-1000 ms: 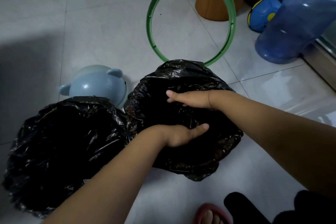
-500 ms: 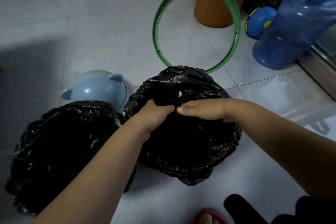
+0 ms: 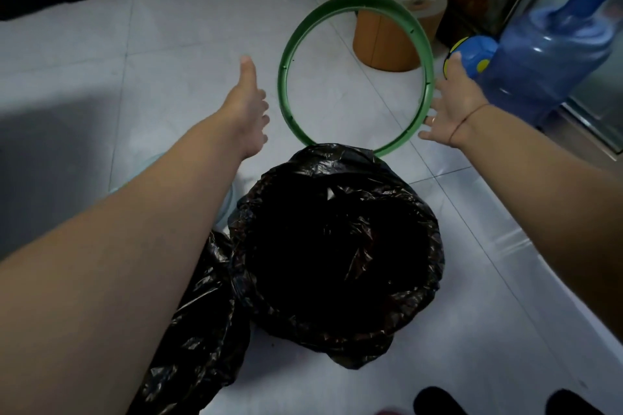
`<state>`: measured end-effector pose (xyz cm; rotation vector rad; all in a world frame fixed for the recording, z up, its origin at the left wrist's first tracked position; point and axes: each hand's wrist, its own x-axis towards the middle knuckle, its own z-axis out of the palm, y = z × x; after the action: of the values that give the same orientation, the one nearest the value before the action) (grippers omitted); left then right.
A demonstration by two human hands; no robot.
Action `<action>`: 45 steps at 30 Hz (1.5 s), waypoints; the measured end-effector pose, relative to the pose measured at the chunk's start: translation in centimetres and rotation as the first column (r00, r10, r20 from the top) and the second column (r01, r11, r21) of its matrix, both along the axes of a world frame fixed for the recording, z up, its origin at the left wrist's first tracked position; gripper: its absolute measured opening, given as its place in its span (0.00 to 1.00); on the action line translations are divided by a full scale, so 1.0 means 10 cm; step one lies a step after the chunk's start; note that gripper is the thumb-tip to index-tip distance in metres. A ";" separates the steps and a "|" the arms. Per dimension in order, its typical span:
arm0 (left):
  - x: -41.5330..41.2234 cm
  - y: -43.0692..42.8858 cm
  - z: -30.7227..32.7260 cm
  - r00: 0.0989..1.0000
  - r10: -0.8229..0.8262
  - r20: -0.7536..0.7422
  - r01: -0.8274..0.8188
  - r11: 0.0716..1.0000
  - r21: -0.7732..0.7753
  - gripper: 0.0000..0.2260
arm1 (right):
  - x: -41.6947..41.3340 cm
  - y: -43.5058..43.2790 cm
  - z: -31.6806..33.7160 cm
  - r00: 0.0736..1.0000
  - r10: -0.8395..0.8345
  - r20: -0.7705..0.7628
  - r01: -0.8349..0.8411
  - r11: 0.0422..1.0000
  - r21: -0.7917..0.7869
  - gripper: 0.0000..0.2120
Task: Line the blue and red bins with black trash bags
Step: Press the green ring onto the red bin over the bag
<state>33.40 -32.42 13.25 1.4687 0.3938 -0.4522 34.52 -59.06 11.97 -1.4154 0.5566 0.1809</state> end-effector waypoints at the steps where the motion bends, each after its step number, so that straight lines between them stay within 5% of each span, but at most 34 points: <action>1: 0.04 -0.03 0.01 1.000 -0.008 0.001 0.008 1.000 -0.008 0.39 | 0.02 0.00 0.02 1.000 0.010 0.004 -0.010 1.000 0.009 0.37; 8: 0.06 0.00 0.02 0.985 0.057 0.165 -0.058 0.998 0.004 0.37 | -0.11 -0.05 0.21 0.987 0.098 0.126 -0.109 0.991 0.080 0.37; 14: 0.10 0.19 0.10 0.878 0.408 0.251 -0.462 0.860 0.219 0.33 | -0.22 0.08 0.29 0.976 0.176 0.129 -0.184 0.981 0.054 0.37; 18: 0.07 0.20 0.13 0.959 0.217 0.182 -0.211 0.976 -0.051 0.35 | -0.21 0.19 0.37 0.969 0.210 0.134 -0.214 0.977 0.016 0.36; 28: -0.69 0.45 -0.02 0.958 -0.148 0.245 0.159 0.987 -0.024 0.39 | -0.84 -0.01 0.02 0.974 0.117 0.196 -0.145 0.980 0.139 0.25; 34: -1.26 0.42 -0.44 0.963 -0.237 0.125 0.190 0.933 0.306 0.31 | -1.44 0.11 -0.56 0.975 0.201 0.096 -0.206 0.978 0.042 0.27; 37: -1.34 0.28 -0.62 0.947 -0.228 0.228 0.065 0.828 0.557 0.25 | -1.54 0.11 -0.72 0.973 0.217 0.079 -0.214 0.976 -0.041 0.25; 41: -1.46 0.09 -0.75 0.901 -0.214 0.378 -0.084 0.768 0.635 0.22 | -1.56 0.09 -0.82 0.966 0.210 0.149 -0.182 0.966 -0.183 0.20; 45: -1.52 0.02 -0.83 0.910 -0.186 0.370 -0.146 0.692 0.707 0.26 | -1.54 0.13 -0.81 0.961 0.201 0.189 -0.132 0.937 -0.325 0.18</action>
<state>18.16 -32.27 4.95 2.2989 0.2073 0.0491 19.15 -57.73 3.90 -1.7657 0.2865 0.0720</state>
